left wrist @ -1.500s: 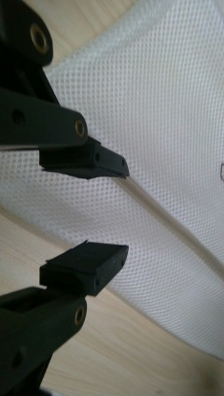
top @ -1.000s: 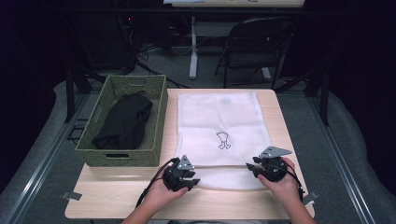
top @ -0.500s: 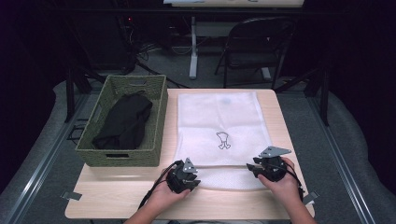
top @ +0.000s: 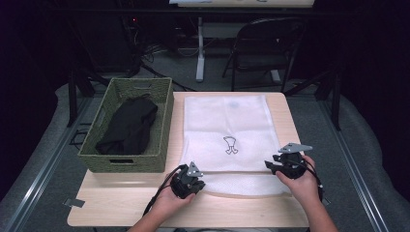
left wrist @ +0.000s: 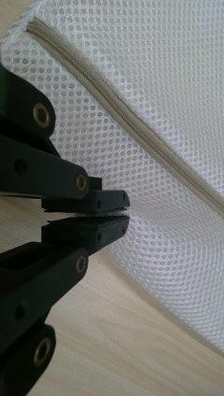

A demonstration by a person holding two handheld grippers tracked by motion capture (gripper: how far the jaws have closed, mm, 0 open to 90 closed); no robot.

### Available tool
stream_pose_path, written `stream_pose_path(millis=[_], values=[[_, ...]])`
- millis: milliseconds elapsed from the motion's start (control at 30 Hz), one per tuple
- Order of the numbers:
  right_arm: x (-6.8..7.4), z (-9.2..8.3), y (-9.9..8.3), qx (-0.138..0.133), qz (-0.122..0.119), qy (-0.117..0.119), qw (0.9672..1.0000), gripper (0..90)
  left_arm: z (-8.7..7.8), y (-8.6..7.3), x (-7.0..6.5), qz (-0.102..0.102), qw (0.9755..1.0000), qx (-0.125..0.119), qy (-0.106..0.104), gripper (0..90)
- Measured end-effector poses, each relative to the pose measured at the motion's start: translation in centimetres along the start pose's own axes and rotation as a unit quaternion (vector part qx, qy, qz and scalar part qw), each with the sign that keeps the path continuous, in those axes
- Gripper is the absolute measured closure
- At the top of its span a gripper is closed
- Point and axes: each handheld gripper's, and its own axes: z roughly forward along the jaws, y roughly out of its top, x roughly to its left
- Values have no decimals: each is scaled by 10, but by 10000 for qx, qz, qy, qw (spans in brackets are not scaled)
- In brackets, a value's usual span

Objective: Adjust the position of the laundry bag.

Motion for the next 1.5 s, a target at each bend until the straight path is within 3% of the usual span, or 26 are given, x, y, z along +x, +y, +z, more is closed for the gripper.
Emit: stream_pose_path(millis=[300,567,800,1000,1300,1500], values=[[-24,15,17,211,355,-374,9984,614,-4,-2,1,49,9999,-90,-2,862],[-44,29,10,433,706,-503,9953,683,-5,-2,4,-56,9999,-54,-117,856],[-48,34,4,489,749,-528,9946,655,-6,-4,9,-162,9996,-26,-216,873],[-55,33,0,473,931,-559,9930,677,-9,-6,11,-216,9994,-2,-258,881],[-56,38,-7,624,1139,-385,9908,704,-10,-8,11,-183,9994,38,-291,882],[-53,43,-8,764,993,-394,9913,735,-9,-9,10,-143,9994,74,-314,882]])
